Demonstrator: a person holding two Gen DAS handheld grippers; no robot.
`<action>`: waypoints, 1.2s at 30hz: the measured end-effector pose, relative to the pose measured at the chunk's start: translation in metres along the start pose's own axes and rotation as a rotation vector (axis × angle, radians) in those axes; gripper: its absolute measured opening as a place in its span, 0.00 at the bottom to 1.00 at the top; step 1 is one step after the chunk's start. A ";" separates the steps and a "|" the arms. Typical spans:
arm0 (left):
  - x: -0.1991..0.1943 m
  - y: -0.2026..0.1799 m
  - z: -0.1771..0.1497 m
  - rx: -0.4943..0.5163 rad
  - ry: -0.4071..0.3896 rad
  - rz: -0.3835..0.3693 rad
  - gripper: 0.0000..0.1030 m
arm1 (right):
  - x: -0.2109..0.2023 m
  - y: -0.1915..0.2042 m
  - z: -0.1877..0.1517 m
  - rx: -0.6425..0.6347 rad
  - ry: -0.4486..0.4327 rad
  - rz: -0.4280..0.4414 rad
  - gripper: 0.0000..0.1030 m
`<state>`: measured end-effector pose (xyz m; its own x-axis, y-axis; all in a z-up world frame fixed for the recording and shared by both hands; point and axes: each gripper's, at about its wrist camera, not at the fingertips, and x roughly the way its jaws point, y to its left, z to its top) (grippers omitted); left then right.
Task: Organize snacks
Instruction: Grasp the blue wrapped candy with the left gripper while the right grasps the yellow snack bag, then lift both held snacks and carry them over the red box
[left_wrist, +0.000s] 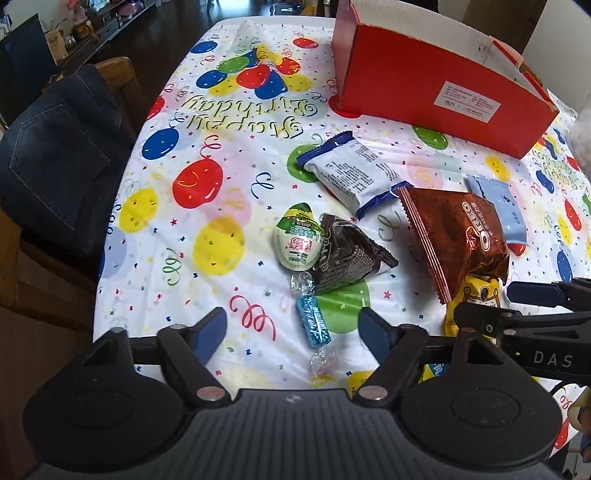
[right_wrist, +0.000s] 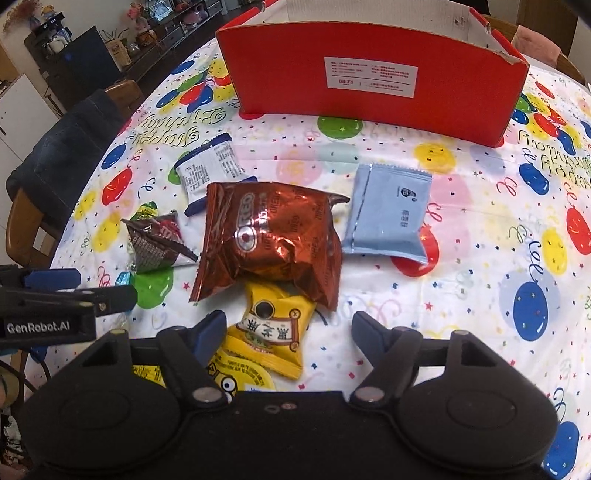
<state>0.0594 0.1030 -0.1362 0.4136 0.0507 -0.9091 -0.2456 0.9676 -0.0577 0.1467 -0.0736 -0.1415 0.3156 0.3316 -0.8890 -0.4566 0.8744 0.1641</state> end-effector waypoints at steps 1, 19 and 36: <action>0.001 -0.001 0.000 0.007 0.002 0.000 0.68 | 0.001 0.001 0.000 -0.001 0.000 -0.004 0.70; 0.009 -0.006 -0.002 0.016 0.009 -0.004 0.14 | 0.000 0.006 -0.003 -0.048 -0.001 0.032 0.35; -0.010 0.009 -0.003 -0.046 -0.020 -0.062 0.11 | -0.037 -0.023 -0.009 0.022 -0.031 0.097 0.31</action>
<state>0.0499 0.1106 -0.1289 0.4466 -0.0037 -0.8947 -0.2590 0.9567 -0.1332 0.1378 -0.1088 -0.1165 0.2961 0.4259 -0.8549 -0.4680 0.8449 0.2589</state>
